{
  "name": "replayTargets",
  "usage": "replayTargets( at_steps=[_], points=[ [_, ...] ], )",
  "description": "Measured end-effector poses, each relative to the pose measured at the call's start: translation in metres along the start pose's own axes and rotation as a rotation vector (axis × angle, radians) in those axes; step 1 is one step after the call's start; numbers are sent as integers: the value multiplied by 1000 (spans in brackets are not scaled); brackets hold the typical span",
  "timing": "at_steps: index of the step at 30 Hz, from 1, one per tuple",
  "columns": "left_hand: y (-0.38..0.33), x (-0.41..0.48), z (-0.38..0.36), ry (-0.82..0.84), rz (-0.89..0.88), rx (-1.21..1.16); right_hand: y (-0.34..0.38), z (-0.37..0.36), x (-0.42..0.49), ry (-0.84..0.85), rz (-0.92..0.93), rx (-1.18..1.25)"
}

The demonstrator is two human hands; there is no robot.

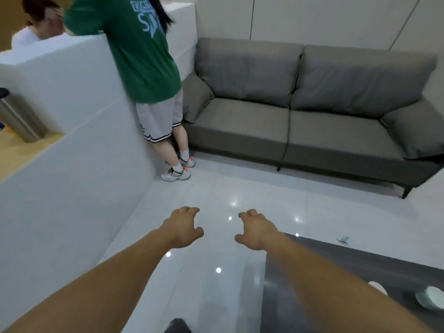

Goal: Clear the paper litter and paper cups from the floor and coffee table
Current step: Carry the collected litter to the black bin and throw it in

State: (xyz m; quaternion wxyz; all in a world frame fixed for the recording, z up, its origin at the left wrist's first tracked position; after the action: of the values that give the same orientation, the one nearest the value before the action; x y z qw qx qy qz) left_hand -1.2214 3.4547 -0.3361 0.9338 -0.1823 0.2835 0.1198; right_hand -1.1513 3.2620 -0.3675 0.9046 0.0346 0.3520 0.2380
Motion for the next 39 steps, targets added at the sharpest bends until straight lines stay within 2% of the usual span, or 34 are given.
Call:
replayTargets(
  at_steps=[7, 14, 21, 25, 29, 39],
  points=[
    [-66, 174, 86, 64, -226, 123, -82, 84, 89, -57, -260, 156],
    [-187, 297, 158, 118, -470, 320, -166, 148, 123, -138, -485, 404],
    [-337, 396, 150, 246, -689, 475, -293, 167, 152, -129, -674, 579],
    [-410, 444, 151, 321, -712, 553, -362, 184, 162, -94, -754, 656],
    [-488, 485, 155, 328, -752, 589, -430, 206, 161, -145, -801, 704],
    [-697, 552, 85, 517, -985, 816, -579, 206, 134, -193, -1031, 940]
  ],
)
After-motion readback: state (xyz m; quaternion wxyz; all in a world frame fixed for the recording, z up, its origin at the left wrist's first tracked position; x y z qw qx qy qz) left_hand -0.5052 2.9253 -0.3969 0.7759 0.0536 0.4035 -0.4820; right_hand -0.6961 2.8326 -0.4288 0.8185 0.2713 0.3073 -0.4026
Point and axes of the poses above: each hand's wrist, its own x-axis towards the middle knuckle, its own z-axis out of the back of the hand, y = z × x, the point moved 6 cm from there along x, towards the middle knuckle, and after that the axes turned 9 degrees about y, right-handed, at the moved point
